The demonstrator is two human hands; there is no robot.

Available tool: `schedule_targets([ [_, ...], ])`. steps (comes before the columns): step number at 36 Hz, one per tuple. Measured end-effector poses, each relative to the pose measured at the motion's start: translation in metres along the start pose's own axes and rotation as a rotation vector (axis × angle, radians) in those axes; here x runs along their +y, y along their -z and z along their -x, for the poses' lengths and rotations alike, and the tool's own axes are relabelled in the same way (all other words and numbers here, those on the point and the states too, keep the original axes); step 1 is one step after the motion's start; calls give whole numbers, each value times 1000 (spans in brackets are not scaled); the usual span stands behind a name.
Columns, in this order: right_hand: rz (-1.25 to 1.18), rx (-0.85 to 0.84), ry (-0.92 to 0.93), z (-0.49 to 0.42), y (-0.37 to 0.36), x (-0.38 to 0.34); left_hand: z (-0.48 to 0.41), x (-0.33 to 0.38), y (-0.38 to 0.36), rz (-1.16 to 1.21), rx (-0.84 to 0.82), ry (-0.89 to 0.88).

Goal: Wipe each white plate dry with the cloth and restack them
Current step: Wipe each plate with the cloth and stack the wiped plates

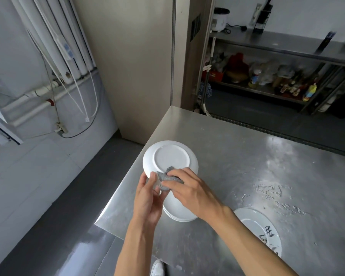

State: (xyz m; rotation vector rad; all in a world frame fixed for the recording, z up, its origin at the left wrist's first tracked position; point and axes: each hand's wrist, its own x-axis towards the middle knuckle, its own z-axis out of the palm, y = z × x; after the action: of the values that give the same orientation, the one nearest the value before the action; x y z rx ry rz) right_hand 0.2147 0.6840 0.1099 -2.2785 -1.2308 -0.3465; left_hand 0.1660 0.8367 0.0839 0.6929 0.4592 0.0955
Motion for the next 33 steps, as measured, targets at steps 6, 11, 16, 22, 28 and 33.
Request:
schedule_targets([
  [6,-9,39,-58,17,8,9,0,6,9,55,23,-3],
  [11,-40,132,-312,27,16,21,5,13,18,52,-7,9],
  [16,-88,151,-493,15,30,33,12,14,23,-93,-82,48],
  [22,-89,90,-529,-14,39,32,23,7,15,-397,-171,60],
  [28,-141,-5,-237,-37,27,2,30,-2,-5,-516,-186,-3],
  [33,-203,-109,-114,-33,10,-11,25,1,-4,-403,-56,-60],
])
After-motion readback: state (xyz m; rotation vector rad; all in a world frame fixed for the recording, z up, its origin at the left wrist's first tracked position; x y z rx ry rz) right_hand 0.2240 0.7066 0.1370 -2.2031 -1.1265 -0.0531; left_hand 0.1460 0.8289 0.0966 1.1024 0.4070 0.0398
